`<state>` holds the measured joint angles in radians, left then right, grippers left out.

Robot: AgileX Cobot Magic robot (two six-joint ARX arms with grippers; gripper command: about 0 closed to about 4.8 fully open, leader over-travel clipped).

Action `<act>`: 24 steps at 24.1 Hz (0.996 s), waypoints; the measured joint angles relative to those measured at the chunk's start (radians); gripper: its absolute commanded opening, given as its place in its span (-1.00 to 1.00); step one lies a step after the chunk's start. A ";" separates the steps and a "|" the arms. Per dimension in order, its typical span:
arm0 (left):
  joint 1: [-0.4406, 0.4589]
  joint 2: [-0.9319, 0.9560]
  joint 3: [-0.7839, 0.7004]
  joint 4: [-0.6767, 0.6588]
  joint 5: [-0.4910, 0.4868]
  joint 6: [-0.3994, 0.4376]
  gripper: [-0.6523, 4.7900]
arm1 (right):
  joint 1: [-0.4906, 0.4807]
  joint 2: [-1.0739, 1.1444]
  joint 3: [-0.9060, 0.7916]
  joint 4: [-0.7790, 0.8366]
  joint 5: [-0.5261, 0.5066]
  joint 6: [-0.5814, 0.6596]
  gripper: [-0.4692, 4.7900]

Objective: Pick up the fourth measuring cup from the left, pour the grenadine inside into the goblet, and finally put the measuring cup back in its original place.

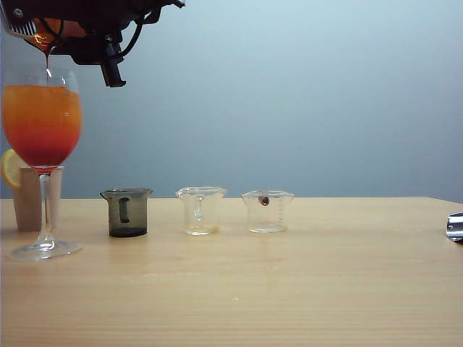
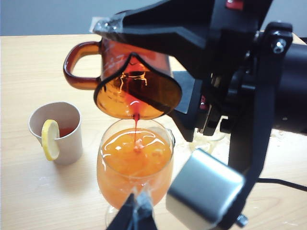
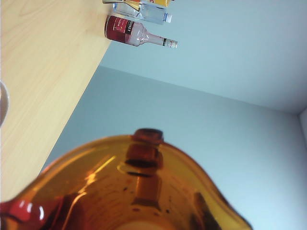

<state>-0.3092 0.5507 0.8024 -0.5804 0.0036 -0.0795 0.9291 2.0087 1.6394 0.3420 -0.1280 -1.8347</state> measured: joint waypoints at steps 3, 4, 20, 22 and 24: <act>0.000 0.000 0.000 0.000 0.000 0.000 -0.78 | -0.002 0.000 0.000 0.000 0.000 0.000 -0.85; 0.000 0.000 0.000 0.000 0.000 0.000 -0.78 | -0.002 0.000 0.000 0.000 0.000 0.000 -0.85; 0.000 0.000 0.000 0.000 0.000 0.000 -0.78 | -0.003 0.000 0.001 0.000 0.000 -0.024 -0.85; 0.000 0.000 0.000 0.000 0.000 0.000 -0.78 | -0.003 0.000 0.001 0.000 0.000 -0.025 -0.85; 0.000 0.000 0.000 0.000 0.000 0.000 -0.78 | -0.003 0.000 0.001 0.000 0.000 -0.025 -0.85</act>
<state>-0.3092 0.5503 0.8024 -0.5808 0.0036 -0.0795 0.9260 2.0087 1.6405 0.3424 -0.1280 -1.8595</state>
